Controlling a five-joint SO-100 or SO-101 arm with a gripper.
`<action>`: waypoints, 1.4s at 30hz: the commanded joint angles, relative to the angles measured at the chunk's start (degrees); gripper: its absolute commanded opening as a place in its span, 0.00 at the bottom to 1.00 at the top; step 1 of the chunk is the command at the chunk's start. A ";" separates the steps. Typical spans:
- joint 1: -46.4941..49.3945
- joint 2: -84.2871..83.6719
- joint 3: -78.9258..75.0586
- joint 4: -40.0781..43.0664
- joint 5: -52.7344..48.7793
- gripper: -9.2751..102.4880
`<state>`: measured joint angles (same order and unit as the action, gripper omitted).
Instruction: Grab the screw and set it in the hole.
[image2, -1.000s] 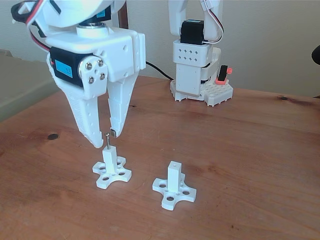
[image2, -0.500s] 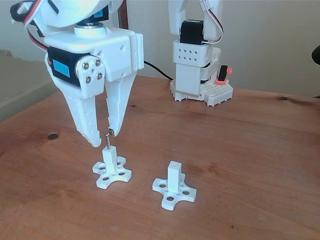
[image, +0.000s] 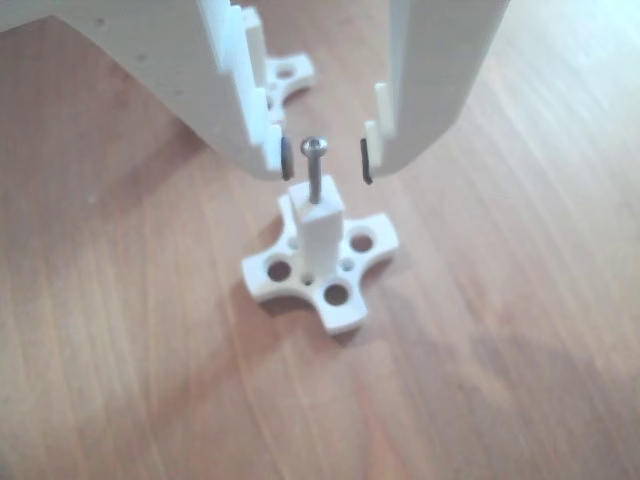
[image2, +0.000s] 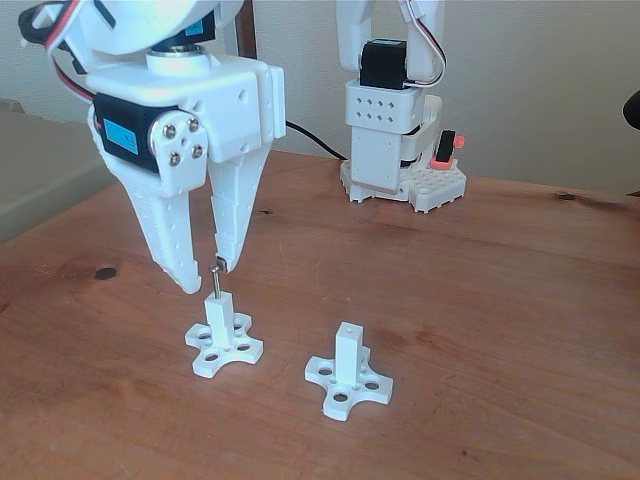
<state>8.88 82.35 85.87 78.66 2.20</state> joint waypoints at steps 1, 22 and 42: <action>-0.62 1.23 -4.13 -0.09 -0.53 0.16; -0.88 0.62 -4.39 0.26 -0.70 0.15; -1.32 0.44 -4.39 -0.18 -1.05 0.13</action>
<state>8.09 81.47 85.87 78.66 1.85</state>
